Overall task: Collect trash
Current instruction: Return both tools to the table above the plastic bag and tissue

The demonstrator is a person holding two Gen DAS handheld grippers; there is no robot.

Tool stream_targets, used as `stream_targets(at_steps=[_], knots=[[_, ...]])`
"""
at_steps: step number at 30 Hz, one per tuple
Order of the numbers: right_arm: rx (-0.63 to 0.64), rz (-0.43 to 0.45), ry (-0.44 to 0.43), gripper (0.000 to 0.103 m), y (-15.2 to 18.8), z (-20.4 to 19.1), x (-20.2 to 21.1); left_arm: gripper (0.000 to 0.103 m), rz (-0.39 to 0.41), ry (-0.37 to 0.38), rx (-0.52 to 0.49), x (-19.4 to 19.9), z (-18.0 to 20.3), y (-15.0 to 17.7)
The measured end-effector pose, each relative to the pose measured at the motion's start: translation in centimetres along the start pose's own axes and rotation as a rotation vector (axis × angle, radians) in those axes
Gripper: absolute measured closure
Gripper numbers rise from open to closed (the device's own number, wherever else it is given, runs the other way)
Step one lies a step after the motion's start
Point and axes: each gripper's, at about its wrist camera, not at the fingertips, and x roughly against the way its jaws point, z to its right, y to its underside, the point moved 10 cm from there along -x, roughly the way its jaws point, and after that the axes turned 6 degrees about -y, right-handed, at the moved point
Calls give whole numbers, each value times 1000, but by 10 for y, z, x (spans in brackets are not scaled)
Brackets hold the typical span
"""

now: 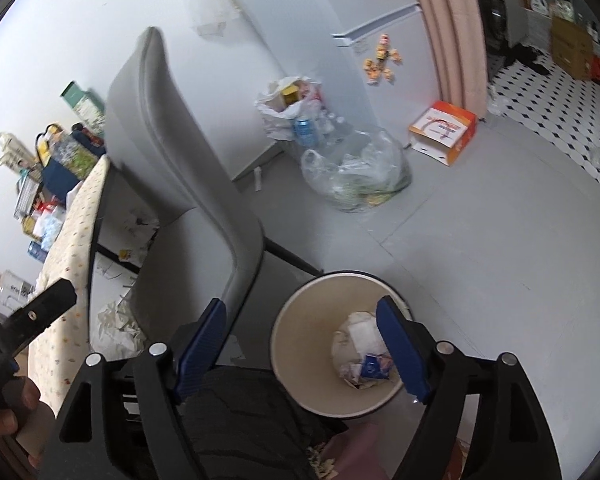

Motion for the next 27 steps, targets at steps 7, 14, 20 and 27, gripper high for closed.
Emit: stream_targets(at_steps=[7, 14, 20, 27], knots=[[86, -9, -80, 17, -6, -77, -9, 10, 97, -54, 126, 43, -69, -18], [195, -27, -149, 15, -5, -161, -15, 7, 167, -109, 277, 80, -148, -17], [279, -42, -207, 14, 4, -230, -20, 6, 217, -161, 402, 111, -214, -2], [378, -64, -285, 9, 26, -312, -22, 6, 261, -199, 505, 141, -274, 19]])
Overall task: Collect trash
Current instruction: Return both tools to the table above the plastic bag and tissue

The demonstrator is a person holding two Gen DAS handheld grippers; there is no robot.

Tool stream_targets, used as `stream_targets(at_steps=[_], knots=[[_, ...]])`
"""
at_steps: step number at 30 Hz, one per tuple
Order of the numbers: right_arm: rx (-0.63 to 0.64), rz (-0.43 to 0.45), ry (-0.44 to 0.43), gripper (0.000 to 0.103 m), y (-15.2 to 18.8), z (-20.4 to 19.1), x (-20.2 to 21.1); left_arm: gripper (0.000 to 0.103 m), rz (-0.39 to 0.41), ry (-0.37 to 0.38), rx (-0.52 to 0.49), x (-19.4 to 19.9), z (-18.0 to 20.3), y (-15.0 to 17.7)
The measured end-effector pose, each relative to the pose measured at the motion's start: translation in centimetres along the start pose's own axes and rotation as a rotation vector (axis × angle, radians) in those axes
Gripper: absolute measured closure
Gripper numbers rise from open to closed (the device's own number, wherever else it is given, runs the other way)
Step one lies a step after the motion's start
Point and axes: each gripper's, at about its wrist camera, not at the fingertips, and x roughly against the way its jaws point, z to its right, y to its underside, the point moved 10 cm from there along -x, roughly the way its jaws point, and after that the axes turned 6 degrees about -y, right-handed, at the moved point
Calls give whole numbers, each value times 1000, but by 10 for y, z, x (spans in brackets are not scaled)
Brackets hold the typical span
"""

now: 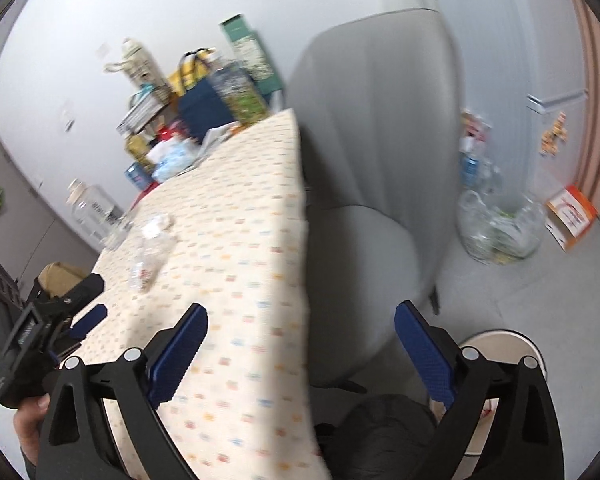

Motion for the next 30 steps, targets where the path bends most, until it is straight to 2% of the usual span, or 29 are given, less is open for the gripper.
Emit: stream_targets(at_steps=[6, 18, 23, 27, 30], knots=[[56, -39, -61, 8, -3, -53, -20, 6, 26, -29, 80, 15, -45, -11], [155, -89, -173, 8, -7, -148, -59, 6, 83, -81, 175, 42, -109, -28], [149, -155, -195, 14, -2, -168, -91, 6, 91, -107, 220, 45, -139, -32], [161, -251, -212, 28, 10, -181, -121, 6, 85, -133, 256, 43, -161, -33], [151, -301, -219, 29, 17, -188, -142, 6, 80, -141, 273, 40, -173, -35]])
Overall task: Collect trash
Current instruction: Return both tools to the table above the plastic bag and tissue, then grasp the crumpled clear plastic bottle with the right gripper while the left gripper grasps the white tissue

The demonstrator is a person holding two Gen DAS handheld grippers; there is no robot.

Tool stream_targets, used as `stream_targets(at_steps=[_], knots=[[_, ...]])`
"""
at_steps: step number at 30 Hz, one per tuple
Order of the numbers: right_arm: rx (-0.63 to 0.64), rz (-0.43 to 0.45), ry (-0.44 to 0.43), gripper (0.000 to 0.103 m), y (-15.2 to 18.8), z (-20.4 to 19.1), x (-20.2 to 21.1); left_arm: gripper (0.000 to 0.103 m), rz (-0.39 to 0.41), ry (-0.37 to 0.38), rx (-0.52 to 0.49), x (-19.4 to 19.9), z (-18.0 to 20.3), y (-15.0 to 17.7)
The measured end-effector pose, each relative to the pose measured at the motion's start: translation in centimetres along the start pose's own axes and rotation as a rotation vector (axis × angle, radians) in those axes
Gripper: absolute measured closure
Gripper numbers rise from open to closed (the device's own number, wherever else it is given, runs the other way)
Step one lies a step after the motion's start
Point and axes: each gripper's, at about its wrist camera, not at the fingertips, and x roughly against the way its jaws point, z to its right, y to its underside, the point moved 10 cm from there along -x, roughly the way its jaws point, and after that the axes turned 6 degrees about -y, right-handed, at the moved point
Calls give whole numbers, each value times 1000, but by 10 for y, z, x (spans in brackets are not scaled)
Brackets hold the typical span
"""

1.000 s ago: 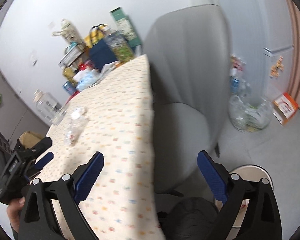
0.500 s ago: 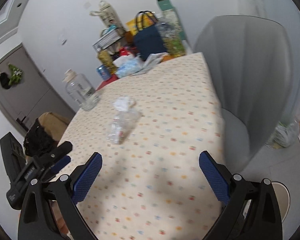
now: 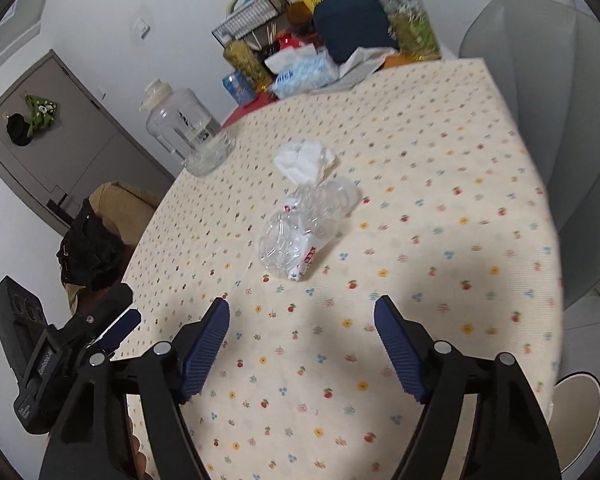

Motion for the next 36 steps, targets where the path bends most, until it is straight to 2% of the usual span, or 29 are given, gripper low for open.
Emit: stream_targets(at_steps=[13, 18, 21, 22, 23, 24, 26, 30, 36], knots=[[-58, -109, 11, 31, -14, 15, -65, 6, -30, -58, 44, -24, -34, -18], [-92, -98, -6, 32, -26, 19, -75, 6, -49, -73, 34, -33, -33, -24], [-122, -93, -19, 39, -33, 23, -79, 6, -66, -76, 11, -39, -25, -29], [-130, -91, -22, 45, -34, 25, -79, 6, -71, -77, -3, -41, -21, -31], [-138, -91, -19, 57, -35, 27, -80, 6, -73, -78, -14, -42, -17, -33], [-148, -93, -25, 64, -36, 30, -80, 6, -76, -79, -22, -44, -14, -35], [-207, -110, -96, 71, -36, 32, -83, 6, -88, -76, -38, -47, -6, -40], [-208, -68, -93, 73, -42, 37, -70, 6, -118, -70, -122, -47, 10, -48], [-249, -7, -130, 73, -44, 48, -43, 6, -113, -94, -159, -45, 22, -67]])
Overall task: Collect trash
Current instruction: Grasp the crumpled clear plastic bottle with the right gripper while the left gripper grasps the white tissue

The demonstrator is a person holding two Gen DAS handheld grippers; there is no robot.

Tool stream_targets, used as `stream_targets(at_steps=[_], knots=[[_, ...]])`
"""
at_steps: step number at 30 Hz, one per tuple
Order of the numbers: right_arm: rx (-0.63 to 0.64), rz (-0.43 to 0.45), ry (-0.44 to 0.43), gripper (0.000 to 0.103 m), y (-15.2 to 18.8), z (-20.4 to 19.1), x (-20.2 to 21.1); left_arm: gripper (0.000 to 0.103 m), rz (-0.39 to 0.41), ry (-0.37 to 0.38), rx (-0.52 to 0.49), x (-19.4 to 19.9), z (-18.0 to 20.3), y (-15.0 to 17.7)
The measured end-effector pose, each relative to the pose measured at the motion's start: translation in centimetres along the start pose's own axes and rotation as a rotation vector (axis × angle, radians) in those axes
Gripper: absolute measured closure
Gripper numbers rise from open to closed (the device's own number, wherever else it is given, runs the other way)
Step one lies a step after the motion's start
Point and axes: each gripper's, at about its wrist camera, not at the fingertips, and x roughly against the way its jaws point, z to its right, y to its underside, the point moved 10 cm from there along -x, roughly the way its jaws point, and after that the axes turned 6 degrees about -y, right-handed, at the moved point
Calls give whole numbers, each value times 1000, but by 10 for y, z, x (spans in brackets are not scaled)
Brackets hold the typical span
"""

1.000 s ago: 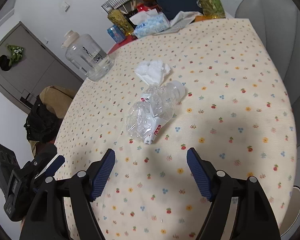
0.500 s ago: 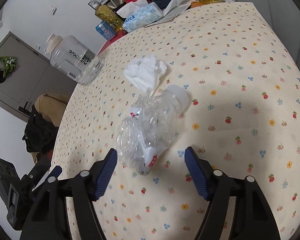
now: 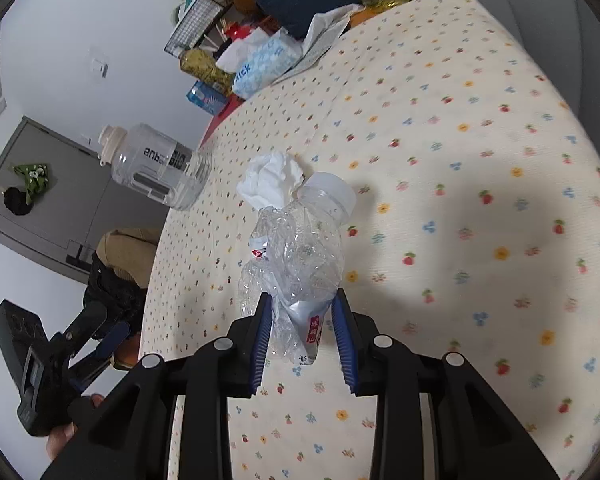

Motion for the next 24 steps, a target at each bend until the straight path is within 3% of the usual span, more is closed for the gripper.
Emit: stream_targets(at_steps=[5, 13, 24], knots=[[-29, 61, -25, 73, -4, 8, 34, 6, -24, 33, -53, -15, 35, -7], [-47, 146, 28, 73, -13, 36, 88, 8, -38, 57, -142, -55, 90, -13], [-103, 244, 76, 72, -7, 76, 158, 28, -61, -7, -240, -114, 118, -11]])
